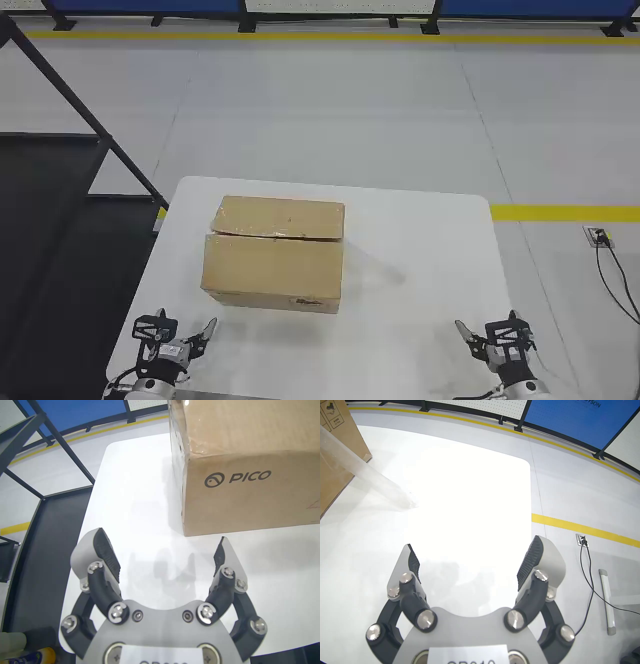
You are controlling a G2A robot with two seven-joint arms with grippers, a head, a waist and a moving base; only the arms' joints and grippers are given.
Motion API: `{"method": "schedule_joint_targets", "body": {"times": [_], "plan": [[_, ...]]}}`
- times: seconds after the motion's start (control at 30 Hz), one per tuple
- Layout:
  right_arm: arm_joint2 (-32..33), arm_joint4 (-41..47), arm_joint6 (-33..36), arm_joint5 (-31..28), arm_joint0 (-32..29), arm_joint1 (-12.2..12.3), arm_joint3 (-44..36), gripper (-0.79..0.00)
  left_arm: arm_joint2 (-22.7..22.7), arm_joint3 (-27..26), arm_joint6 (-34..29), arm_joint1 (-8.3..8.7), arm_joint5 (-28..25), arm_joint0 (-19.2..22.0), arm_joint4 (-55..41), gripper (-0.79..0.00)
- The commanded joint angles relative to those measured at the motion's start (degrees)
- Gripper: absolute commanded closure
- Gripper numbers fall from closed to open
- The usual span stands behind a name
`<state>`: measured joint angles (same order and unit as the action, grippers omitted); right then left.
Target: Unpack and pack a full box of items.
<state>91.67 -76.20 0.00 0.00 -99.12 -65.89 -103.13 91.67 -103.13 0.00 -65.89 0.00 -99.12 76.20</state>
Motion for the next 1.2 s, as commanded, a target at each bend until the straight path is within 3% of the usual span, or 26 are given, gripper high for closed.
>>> {"method": "schedule_joint_targets", "body": {"times": [0.0, 0.2, 0.3, 0.43, 0.67, 0.83, 0.93, 1.17], "plan": [[0.00, 0.00, 0.00, 0.00, 0.00, 0.00, 0.00, -0.784, 0.00, 0.00, 0.00, 0.00, 0.00, 0.00, 0.00, -0.784], [0.00, 0.00, 0.00, 0.00, 0.00, 0.00, 0.00, -0.785, 0.00, 0.00, 0.00, 0.00, 0.00, 0.00, 0.00, -0.784], [-0.20, 0.07, -0.22, -0.62, 0.08, -0.01, -0.31, -0.785, 0.05, -0.87, -0.93, -0.04, -2.56, 0.74, -2.92, -0.785], [-1.28, 0.56, 0.19, -0.95, 1.54, -0.23, -2.34, -0.785, 1.02, -1.23, -0.34, -0.26, -2.27, 1.50, -6.39, -0.785], [-6.19, 0.51, 3.00, -0.83, 4.81, -0.87, -7.04, -0.785, 7.41, -1.91, 2.60, -0.17, -4.44, 1.11, -13.25, -0.785], [-12.07, 0.01, 4.71, 4.31, 10.65, -1.94, -7.95, -0.785, 12.01, -3.15, 2.48, 0.05, -6.96, 1.23, -16.64, -0.785], [-15.50, -2.27, 5.54, 6.72, 13.51, -2.48, -7.96, -0.785, 14.39, -5.29, 0.97, 0.34, -11.30, -0.74, -16.67, -0.785], [-15.50, -2.27, 5.54, 6.72, 13.51, -2.48, -7.96, -0.785, 14.39, -5.29, 0.97, 0.34, -11.30, -0.74, -16.67, -0.785]]}}
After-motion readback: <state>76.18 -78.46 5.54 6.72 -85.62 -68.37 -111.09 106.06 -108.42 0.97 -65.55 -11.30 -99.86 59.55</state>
